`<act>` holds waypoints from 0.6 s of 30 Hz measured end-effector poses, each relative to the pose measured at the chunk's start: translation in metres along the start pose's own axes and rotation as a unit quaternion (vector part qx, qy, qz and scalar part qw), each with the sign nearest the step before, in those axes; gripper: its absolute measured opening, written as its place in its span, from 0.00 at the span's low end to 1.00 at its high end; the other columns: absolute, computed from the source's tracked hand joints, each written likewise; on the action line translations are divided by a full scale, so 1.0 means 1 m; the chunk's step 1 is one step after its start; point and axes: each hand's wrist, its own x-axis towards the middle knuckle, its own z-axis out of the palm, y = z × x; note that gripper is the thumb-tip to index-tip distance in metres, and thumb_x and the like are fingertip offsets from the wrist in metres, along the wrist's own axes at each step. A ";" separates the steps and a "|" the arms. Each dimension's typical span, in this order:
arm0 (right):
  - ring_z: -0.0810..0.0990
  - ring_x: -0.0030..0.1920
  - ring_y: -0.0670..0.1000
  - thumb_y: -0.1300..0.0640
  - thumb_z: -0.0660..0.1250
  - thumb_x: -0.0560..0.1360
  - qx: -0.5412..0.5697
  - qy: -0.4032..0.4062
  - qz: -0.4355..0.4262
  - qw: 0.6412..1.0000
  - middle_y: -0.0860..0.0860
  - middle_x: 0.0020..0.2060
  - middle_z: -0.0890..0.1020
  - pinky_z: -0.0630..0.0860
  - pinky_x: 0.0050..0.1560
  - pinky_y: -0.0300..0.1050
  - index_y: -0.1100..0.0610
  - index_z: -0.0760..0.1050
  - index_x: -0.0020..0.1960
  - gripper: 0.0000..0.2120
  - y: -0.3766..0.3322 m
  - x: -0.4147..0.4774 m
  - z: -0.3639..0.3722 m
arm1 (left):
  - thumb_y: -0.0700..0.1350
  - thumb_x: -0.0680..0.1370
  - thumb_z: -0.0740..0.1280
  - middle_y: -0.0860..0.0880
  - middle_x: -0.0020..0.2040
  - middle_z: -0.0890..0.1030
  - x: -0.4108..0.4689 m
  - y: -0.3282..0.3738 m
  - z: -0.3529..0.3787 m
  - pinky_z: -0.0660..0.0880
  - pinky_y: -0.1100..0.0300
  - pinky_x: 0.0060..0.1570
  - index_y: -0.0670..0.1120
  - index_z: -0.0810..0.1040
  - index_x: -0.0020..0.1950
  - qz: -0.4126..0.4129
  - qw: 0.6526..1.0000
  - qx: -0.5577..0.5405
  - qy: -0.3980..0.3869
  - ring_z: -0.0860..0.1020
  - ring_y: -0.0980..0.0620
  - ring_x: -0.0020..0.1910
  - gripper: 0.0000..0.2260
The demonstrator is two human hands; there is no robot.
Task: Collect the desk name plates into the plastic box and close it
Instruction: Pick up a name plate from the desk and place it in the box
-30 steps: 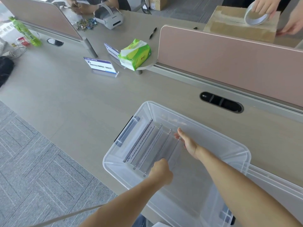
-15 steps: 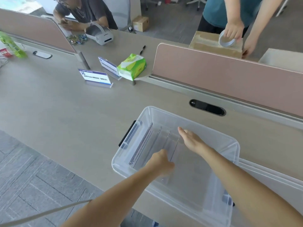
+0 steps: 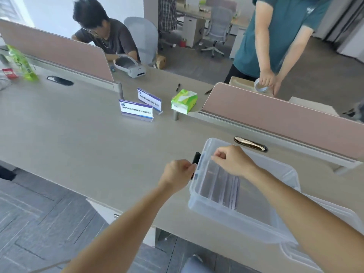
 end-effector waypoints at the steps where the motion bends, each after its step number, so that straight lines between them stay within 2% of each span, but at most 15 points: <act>1: 0.78 0.35 0.49 0.48 0.67 0.75 -0.007 -0.005 -0.011 1.000 0.48 0.35 0.82 0.70 0.34 0.41 0.53 0.79 0.39 0.10 -0.014 0.002 0.001 | 0.51 0.76 0.64 0.47 0.31 0.79 0.001 -0.009 -0.013 0.75 0.55 0.33 0.42 0.80 0.38 0.010 0.999 -0.024 0.035 0.75 0.48 0.32 0.14; 3: 0.76 0.33 0.47 0.47 0.68 0.74 -0.017 -0.010 -0.033 0.999 0.49 0.33 0.81 0.70 0.34 0.41 0.53 0.78 0.38 0.11 -0.040 0.010 0.003 | 0.53 0.76 0.66 0.47 0.29 0.77 0.006 -0.021 -0.039 0.74 0.56 0.33 0.42 0.78 0.36 0.016 0.994 -0.068 0.078 0.73 0.50 0.30 0.16; 6: 0.72 0.30 0.44 0.48 0.68 0.75 -0.025 -0.015 -0.069 0.997 0.47 0.28 0.77 0.68 0.33 0.40 0.53 0.76 0.36 0.12 -0.075 0.032 0.007 | 0.53 0.76 0.68 0.52 0.27 0.74 0.021 -0.034 -0.077 0.68 0.60 0.31 0.43 0.76 0.33 0.002 0.991 -0.097 0.097 0.70 0.53 0.27 0.17; 11: 0.69 0.28 0.43 0.53 0.67 0.75 0.004 -0.029 -0.113 0.993 0.45 0.25 0.73 0.65 0.31 0.35 0.54 0.74 0.36 0.10 -0.111 0.093 0.027 | 0.48 0.72 0.70 0.52 0.24 0.73 0.064 -0.059 -0.146 0.65 0.65 0.25 0.46 0.73 0.28 -0.054 0.987 -0.082 0.127 0.69 0.53 0.24 0.14; 14: 0.69 0.28 0.44 0.55 0.66 0.73 0.051 -0.017 -0.117 0.992 0.46 0.26 0.74 0.67 0.32 0.38 0.56 0.73 0.35 0.10 -0.120 0.143 0.046 | 0.45 0.71 0.69 0.52 0.23 0.73 0.097 -0.068 -0.186 0.63 0.66 0.23 0.47 0.71 0.28 -0.093 0.985 -0.038 0.140 0.67 0.52 0.23 0.13; 18: 0.70 0.29 0.48 0.56 0.66 0.73 0.070 -0.006 -0.120 0.990 0.46 0.28 0.76 0.67 0.31 0.39 0.58 0.74 0.36 0.08 -0.134 0.205 0.066 | 0.45 0.72 0.69 0.52 0.26 0.71 0.142 -0.077 -0.225 0.64 0.65 0.24 0.47 0.70 0.29 -0.101 0.981 0.052 0.156 0.67 0.52 0.24 0.14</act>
